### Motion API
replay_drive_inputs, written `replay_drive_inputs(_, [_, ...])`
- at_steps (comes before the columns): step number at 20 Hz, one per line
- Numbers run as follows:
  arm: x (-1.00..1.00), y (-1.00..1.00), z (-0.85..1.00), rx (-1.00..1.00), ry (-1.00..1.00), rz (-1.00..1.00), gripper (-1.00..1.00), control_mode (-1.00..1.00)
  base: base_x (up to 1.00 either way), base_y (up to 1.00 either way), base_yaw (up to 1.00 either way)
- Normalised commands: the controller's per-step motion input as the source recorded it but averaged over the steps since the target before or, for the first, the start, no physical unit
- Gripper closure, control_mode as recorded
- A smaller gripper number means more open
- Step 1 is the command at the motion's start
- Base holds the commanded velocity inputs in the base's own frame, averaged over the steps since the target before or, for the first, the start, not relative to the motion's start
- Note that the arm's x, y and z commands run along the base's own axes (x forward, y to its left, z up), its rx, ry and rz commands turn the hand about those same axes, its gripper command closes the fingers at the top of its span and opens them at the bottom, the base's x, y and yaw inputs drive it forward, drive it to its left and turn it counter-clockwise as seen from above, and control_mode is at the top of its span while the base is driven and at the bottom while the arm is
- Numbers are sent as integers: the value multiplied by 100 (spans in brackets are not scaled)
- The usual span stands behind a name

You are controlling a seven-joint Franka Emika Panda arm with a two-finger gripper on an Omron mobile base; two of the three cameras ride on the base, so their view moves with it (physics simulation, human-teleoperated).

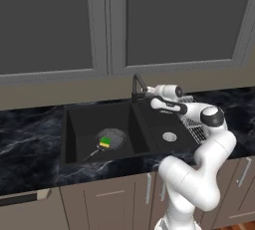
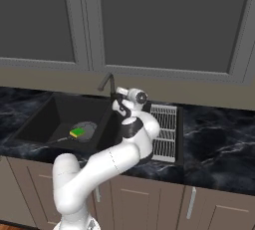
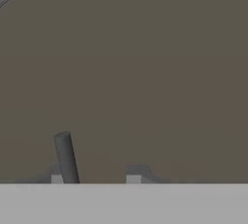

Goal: Pick the pan and sponge and place them into the sink. Then turn on the water.

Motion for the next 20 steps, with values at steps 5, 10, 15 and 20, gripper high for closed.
replay_drive_inputs(5, [7, -46, -18, 0, 11, -4, 100, -100, 0, 0, 0])
replay_drive_inputs(10, [-4, -48, -20, 1, 9, -3, 100, -100, 0, 0, 0])
replay_drive_inputs(15, [-34, -33, -38, 0, 8, -4, 100, -100, 0, 0, 0])
replay_drive_inputs(20, [-37, -39, -32, 4, 8, -4, 100, -100, 0, 0, 0])
